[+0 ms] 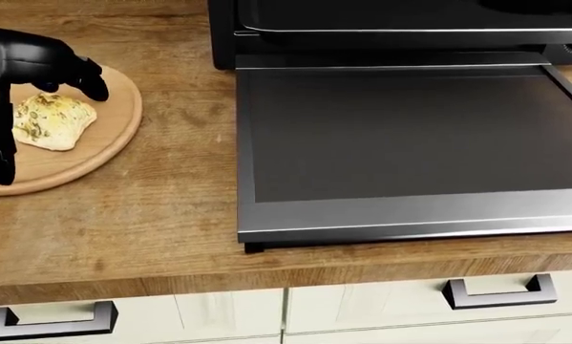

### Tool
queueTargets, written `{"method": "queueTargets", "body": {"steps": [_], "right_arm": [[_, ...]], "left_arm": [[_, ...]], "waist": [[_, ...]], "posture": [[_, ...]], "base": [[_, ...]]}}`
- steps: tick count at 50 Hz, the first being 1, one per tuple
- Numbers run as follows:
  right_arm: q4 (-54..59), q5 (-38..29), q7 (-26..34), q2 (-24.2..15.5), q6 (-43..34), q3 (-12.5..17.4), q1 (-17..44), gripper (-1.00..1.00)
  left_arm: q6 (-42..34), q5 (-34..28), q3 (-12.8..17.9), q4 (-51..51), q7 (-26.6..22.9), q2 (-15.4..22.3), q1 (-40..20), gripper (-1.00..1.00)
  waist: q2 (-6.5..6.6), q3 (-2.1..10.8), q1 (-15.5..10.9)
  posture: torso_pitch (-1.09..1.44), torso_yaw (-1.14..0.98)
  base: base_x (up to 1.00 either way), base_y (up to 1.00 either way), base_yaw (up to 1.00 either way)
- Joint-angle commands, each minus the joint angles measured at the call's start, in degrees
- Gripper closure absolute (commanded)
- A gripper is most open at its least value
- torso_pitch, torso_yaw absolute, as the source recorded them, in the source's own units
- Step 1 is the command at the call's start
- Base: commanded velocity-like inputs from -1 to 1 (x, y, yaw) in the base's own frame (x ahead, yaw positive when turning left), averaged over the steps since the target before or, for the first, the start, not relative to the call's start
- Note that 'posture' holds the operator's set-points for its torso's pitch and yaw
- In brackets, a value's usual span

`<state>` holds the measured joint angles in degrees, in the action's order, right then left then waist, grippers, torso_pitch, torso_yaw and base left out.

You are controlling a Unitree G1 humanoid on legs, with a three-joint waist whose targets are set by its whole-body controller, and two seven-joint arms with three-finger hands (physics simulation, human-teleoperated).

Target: Place the scone on the tray of the toaster oven.

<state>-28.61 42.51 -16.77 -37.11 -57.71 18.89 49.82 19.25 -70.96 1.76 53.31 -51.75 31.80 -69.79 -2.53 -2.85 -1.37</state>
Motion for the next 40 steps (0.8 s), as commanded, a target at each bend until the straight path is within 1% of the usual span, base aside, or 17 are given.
{"method": "queueTargets", "body": {"steps": [1, 6, 12, 13, 15, 18, 19, 24, 25, 29, 35, 36, 37, 38, 40], "right_arm": [[-1.0, -0.29, -0.05, -0.65, 1.41, 0.92, 1.72, -1.0], [-1.16, -0.33, 0.04, -0.61, 1.12, 1.08, 1.82, -1.0], [-0.9, -0.76, 0.61, -0.56, 1.65, 1.06, 1.1, -1.0], [-0.87, -0.76, 0.6, -0.53, 1.6, 1.07, 1.17, -1.0], [-0.8, -0.87, 0.67, -0.51, 1.63, 1.08, 1.19, -1.0], [-1.02, -0.74, 0.56, -0.44, 1.36, 1.14, 1.26, -1.0], [-1.04, -0.77, 0.5, -0.4, 1.32, 1.1, 1.27, -1.0], [-1.5, -0.62, 0.64, -0.21, 1.04, 0.89, 1.26, -1.0], [-1.59, -0.06, 0.55, 0.12, 0.86, 1.22, 1.43, -1.0], [-2.19, -0.1, 0.42, 0.24, 0.97, 0.74, 1.44, -1.0], [-1.64, -0.66, 0.75, -0.07, 1.87, 0.99, 1.47, -1.0], [-1.74, -0.69, 0.7, -0.08, 1.9, 0.97, 1.46, -1.0], [-1.74, -0.78, 0.68, -0.09, 1.98, 0.94, 1.42, -1.0], [-1.7, -0.89, 0.69, -0.03, 2.13, 0.92, 1.31, -1.0], [-1.81, -0.94, 0.57, -0.01, 2.08, 0.91, 1.37, -1.0]], "left_arm": [[-0.13, -0.03, 0.41, -1.45, 1.84, 0.64, -1.86, -0.58], [-0.11, -1.0, -0.06, 0.49, 4.98, 0.39, -1.96, -0.58], [-0.38, -1.42, -0.16, 1.47, 5.77, 0.27, -2.08, -0.58], [-0.43, -1.45, -0.17, 1.47, 5.73, 0.27, -2.1, -0.55], [-0.52, -1.42, -0.19, 1.35, 5.89, 0.09, -2.06, -0.41], [-0.35, -1.77, -0.43, 1.77, 6.74, 0.07, -1.7, -0.32], [-0.33, -1.78, -0.4, 1.85, 6.79, 0.1, -1.82, -0.12], [-0.35, -1.55, -0.18, 1.96, 6.8, 0.22, -2.43, -0.15], [-0.29, -1.57, -0.22, 2.02, 7.16, 0.2, -2.32, -0.15], [-0.42, -2.14, -0.55, 3.07, 9.88, -0.06, -1.97, -0.16], [-0.95, -2.19, -0.6, 3.14, 11.7, -0.56, 0.38, -0.11], [-1.02, -2.43, -0.78, 3.63, 12.83, -0.76, 0.86, -0.07], [-1.16, -2.42, -0.77, 3.63, 12.91, -0.85, 1.06, -0.05], [-1.21, -2.45, -0.83, 3.65, 13.64, -1.1, 1.61, 0.04], [-1.62, -2.3, -0.78, 3.53, 14.09, -1.41, 2.22, 0.51]], "waist": [[0.09, 1.56, 0.02], [0.26, 1.62, 0.06], [0.4, 1.68, 0.13], [0.41, 1.69, 0.14], [0.43, 1.73, 0.19], [0.51, 1.73, 0.18], [0.55, 1.74, 0.17], [0.55, 1.82, 0.29], [0.53, 1.83, 0.32], [0.53, 1.9, 0.41], [0.77, 2.06, 0.4], [0.8, 2.1, 0.4], [0.82, 2.14, 0.41], [0.84, 2.14, 0.4], [0.95, 2.21, 0.4]], "posture": [[0.0, 0.0], [0.0, 0.0], [0.0, 0.0], [0.0, 0.0], [0.0, 0.0], [0.0, 0.0], [0.0, 0.0], [0.0, 0.0], [0.0, 0.0], [0.0, 0.0], [0.0, 0.0], [0.0, 0.0], [0.0, 0.0], [0.0, 0.0], [0.0, 0.0]], "base": [[0.0, 0.0, 0.0], [0.0, 0.0, 0.0], [0.0, 0.0, 0.0], [0.0, 0.0, 0.0], [0.0, 0.0, 0.0], [0.0, 0.0, 0.0], [0.0, 0.0, 0.0], [0.0, 0.0, 0.0], [0.0, 0.0, 0.0], [0.0, 0.0, 0.0], [0.0, 0.0, 0.0], [0.0, 0.0, 0.0], [0.0, 0.0, 0.0], [0.0, 0.0, 0.0], [0.0, 0.0, 0.0]]}}
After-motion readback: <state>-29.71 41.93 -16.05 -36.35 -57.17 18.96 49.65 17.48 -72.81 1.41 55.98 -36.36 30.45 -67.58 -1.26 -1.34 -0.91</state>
